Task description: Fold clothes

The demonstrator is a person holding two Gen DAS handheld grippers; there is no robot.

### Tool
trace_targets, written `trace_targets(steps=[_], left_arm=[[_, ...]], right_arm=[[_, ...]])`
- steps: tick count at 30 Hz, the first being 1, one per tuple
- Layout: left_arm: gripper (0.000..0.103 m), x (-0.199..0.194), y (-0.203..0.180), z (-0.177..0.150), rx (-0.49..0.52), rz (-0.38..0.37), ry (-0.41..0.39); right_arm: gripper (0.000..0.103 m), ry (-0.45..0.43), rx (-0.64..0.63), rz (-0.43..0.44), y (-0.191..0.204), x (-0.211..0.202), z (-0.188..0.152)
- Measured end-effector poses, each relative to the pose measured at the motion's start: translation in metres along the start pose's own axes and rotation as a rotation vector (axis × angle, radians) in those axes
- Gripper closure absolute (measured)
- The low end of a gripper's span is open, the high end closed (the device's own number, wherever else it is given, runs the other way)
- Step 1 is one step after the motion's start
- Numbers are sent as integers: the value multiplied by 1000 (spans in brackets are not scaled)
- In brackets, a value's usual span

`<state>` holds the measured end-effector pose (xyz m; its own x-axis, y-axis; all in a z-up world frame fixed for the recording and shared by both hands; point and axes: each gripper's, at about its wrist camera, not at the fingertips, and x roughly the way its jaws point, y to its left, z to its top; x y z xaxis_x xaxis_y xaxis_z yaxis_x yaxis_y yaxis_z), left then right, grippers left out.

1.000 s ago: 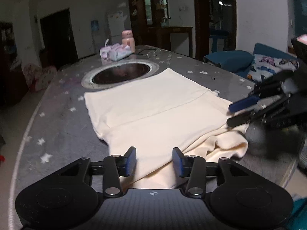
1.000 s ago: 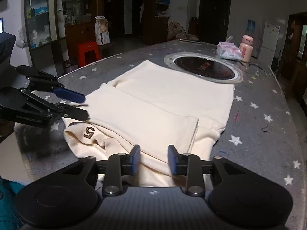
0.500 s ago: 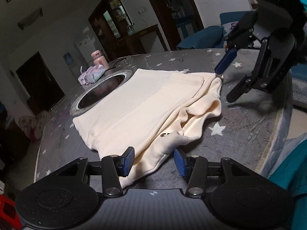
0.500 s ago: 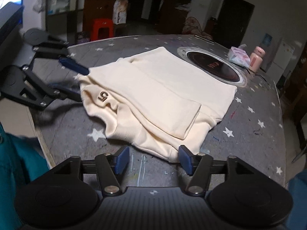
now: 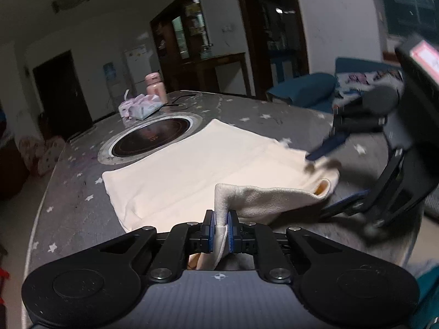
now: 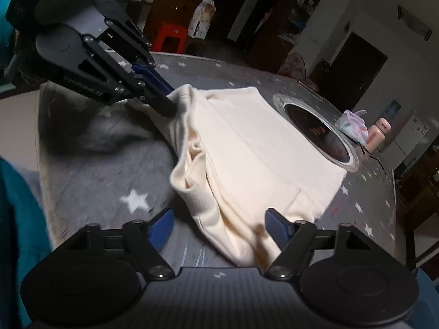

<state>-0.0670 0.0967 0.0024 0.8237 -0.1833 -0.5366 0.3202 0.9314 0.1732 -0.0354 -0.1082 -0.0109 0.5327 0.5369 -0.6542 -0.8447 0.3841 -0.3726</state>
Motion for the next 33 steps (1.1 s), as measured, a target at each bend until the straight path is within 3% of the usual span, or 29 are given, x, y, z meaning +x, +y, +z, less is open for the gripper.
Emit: trace_targets(steps=[1, 3, 5, 10, 13, 17, 19, 22, 33], left_arm=[[92, 2, 2, 1, -7, -1, 2], [88, 2, 3, 1, -7, 8, 6], [84, 0, 3, -3, -1, 17, 7], [62, -7, -1, -17, 53, 50, 16], [62, -6, -3, -23, 88, 67, 30], [63, -3, -7, -31, 147, 72, 44], [78, -2, -6, -33, 157, 76, 54], [90, -5, -1, -34, 135, 62, 53], [94, -55, 5, -29, 55, -6, 8]], right_arm=[[57, 0, 27, 15, -5, 4, 1], [80, 1, 85, 49, -15, 12, 4], [83, -3, 137, 71, -25, 14, 7], [87, -15, 264, 124, -52, 15, 14], [88, -22, 323, 146, -64, 16, 18], [89, -27, 341, 140, -69, 19, 21], [91, -28, 351, 137, -70, 21, 23], [93, -31, 361, 134, -69, 21, 22], [95, -106, 372, 150, -52, -22, 21]])
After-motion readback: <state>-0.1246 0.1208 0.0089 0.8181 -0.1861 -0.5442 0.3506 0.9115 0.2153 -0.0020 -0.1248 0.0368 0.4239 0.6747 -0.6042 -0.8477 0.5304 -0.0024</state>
